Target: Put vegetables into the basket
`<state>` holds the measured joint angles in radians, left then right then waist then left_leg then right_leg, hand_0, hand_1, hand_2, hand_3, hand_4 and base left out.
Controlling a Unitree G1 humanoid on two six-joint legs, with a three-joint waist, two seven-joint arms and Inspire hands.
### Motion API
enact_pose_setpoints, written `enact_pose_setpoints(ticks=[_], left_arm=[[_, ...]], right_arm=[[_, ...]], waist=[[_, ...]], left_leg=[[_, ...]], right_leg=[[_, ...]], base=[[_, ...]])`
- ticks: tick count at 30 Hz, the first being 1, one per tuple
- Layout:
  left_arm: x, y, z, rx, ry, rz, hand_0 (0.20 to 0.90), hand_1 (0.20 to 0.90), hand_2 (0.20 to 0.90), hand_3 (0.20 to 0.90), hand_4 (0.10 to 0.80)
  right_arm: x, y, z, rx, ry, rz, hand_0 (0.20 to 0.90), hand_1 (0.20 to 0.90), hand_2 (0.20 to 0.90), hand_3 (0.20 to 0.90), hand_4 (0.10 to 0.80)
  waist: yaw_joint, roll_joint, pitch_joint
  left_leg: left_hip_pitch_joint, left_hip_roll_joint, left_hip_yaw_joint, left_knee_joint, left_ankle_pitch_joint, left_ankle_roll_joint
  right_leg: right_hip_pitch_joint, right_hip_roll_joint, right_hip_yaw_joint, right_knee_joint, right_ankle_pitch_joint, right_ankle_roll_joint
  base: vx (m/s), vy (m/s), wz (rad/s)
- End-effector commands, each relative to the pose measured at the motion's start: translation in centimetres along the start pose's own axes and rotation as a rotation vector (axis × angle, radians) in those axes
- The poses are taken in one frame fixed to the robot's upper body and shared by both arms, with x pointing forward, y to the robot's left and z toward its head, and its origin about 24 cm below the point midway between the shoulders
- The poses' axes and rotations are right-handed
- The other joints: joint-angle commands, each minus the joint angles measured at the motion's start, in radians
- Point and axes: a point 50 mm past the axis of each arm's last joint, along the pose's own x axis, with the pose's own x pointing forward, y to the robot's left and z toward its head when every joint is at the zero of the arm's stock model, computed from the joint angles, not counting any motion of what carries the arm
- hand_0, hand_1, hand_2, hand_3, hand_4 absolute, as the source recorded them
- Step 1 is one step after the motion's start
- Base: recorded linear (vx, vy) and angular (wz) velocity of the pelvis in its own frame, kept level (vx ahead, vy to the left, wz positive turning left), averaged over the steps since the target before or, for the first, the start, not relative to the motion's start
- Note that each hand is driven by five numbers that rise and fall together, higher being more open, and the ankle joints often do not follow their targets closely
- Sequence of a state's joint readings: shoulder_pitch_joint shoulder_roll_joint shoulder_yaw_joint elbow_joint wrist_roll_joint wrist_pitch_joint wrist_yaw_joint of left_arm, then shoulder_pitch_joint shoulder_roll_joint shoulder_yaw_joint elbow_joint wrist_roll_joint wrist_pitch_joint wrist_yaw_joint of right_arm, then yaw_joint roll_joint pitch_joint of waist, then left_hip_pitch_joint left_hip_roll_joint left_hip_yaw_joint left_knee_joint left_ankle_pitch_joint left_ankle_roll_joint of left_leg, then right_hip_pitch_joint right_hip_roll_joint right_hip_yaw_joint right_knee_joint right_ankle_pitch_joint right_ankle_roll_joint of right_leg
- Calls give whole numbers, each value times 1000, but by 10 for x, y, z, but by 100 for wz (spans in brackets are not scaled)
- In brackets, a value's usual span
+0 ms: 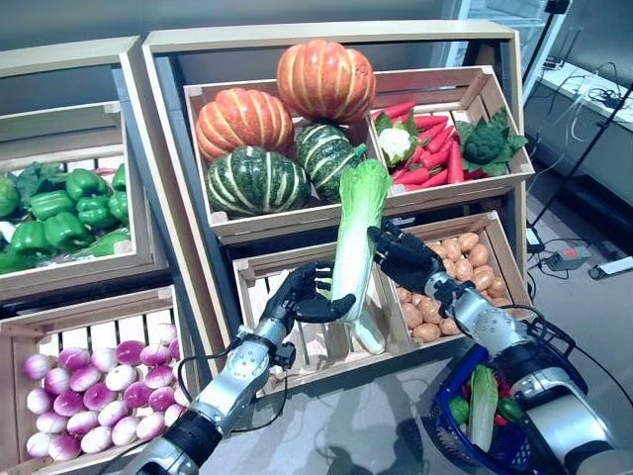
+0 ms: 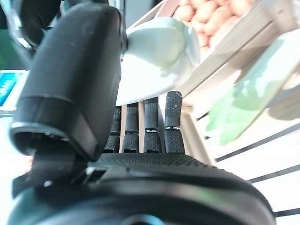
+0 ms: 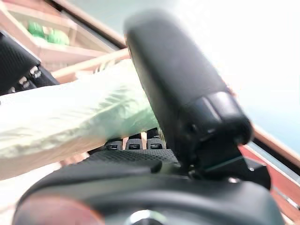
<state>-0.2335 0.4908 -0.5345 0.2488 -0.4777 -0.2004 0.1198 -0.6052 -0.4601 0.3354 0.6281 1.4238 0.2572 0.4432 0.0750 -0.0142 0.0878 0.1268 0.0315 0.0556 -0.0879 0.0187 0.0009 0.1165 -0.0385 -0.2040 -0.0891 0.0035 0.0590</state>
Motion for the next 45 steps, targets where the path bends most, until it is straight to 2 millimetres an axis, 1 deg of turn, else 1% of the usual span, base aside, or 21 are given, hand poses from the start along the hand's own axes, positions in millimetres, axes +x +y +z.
enact_pose_setpoints(ticks=[1,8,9,11,13,14,16,19,23,29,34,37,38,39,40,41,44,45], left_arm=[[16,-82,74,18,-398,-474,300,300,300,300,400],[14,-87,66,21,-375,-482,300,300,300,300,400],[14,-87,65,22,-372,-482,300,300,300,300,400],[14,-87,63,23,-364,-485,300,300,300,300,400],[14,-88,62,27,-356,-489,300,300,300,300,400],[13,-89,60,29,-349,-491,300,300,300,300,400],[13,-89,58,29,-338,-494,300,300,300,300,400],[12,-91,56,27,-329,-493,300,300,300,300,400],[11,-93,54,25,-326,-494,300,300,300,300,400],[12,-92,53,12,-317,-480,300,300,300,300,400],[11,-87,49,1,-301,-453,300,300,300,300,400],[11,-83,46,-3,-284,-419,300,300,300,300,400],[12,-79,43,-18,-259,-390,900,900,900,900,800],[12,-78,42,-21,-257,-387,900,900,900,900,800],[12,-75,39,-34,-235,-361,900,900,900,900,800],[13,-67,32,-54,-197,-310,900,900,900,900,800],[11,-51,20,-78,-146,-227,900,900,900,900,800],[8,-42,14,-78,-127,-183,900,900,900,900,800]], right_arm=[[56,112,10,84,-36,625,900,900,900,900,800],[55,113,26,13,-40,648,900,900,900,900,800],[54,113,29,-3,-54,647,815,815,815,815,744],[54,113,36,-17,-91,648,580,580,580,580,587],[54,115,43,-39,-145,640,300,300,300,300,400],[54,117,51,-49,-204,639,300,300,300,300,400],[53,120,58,-67,-260,627,300,300,300,300,400],[52,123,64,-88,-320,628,300,300,300,300,400],[52,123,66,-83,-338,622,300,300,300,300,400],[51,117,64,-96,-317,587,300,300,300,300,400],[47,106,62,-106,-297,540,300,300,300,300,400],[44,96,60,-133,-281,489,300,300,300,300,400],[41,89,59,-160,-270,449,300,300,300,300,400],[41,88,59,-162,-269,445,300,300,300,300,400],[39,83,60,-175,-265,411,300,300,300,300,400],[34,71,58,-204,-254,352,300,300,300,300,400],[22,52,54,-261,-225,253,300,300,300,300,400],[15,42,53,-269,-216,202,300,300,300,300,400]], waist=[[11,-25,-103],[12,-33,-109],[12,-34,-109],[12,-35,-108],[13,-36,-107],[13,-36,-106],[12,-35,-105],[11,-33,-103],[12,-32,-102],[9,-32,-101],[4,-31,-102],[-1,-30,-100],[-3,-29,-99],[-3,-29,-100],[-5,-29,-99],[-8,-30,-98],[-14,-31,-97],[-17,-31,-95]], left_leg=[[-15,-37,-19,1,-49,19],[-16,-37,-21,1,-50,21],[-16,-37,-22,1,-50,21],[-16,-37,-22,1,-50,21],[-16,-37,-22,1,-50,21],[-16,-36,-23,1,-49,21],[-16,-36,-25,1,-50,22],[-16,-35,-22,1,-50,22],[-15,-33,-20,1,-49,22],[-16,-31,-17,1,-48,20],[-18,-27,-8,1,-48,18],[-19,-25,-3,1,-48,17],[-20,-25,-2,1,-48,17],[-20,-25,-2,1,-48,17],[-19,-25,0,1,-49,17],[-18,-24,4,1,-49,17],[-17,-22,13,1,-48,17],[-15,-21,18,1,-48,17]], right_leg=[[-6,-34,0,2,21,-4],[-6,-33,0,2,19,-3],[-6,-33,0,2,19,-3],[-6,-33,0,2,19,-3],[-5,-32,0,2,20,-3],[-5,-32,1,2,20,-4],[-5,-31,3,2,20,-4],[-5,-32,4,2,20,-4],[-5,-32,3,2,22,-4],[-8,-32,3,2,24,-3],[-13,-33,4,2,27,-2],[-17,-33,8,2,29,-1],[-19,-32,11,2,30,-1],[-19,-32,12,2,30,-1],[-19,-32,13,2,31,-1],[-20,-31,15,2,34,-1],[-23,-31,21,2,37,-1],[-24,-31,23,2,39,-2]], base=[[-8,-6,6],[-9,-6,8],[0,0,0],[0,0,0],[0,0,0],[0,0,0],[0,0,0],[0,0,0],[0,0,0],[0,0,0],[0,0,0],[0,0,0],[0,0,0],[0,0,0],[10,9,-4],[12,10,-5],[5,10,-5],[2,11,-11]])
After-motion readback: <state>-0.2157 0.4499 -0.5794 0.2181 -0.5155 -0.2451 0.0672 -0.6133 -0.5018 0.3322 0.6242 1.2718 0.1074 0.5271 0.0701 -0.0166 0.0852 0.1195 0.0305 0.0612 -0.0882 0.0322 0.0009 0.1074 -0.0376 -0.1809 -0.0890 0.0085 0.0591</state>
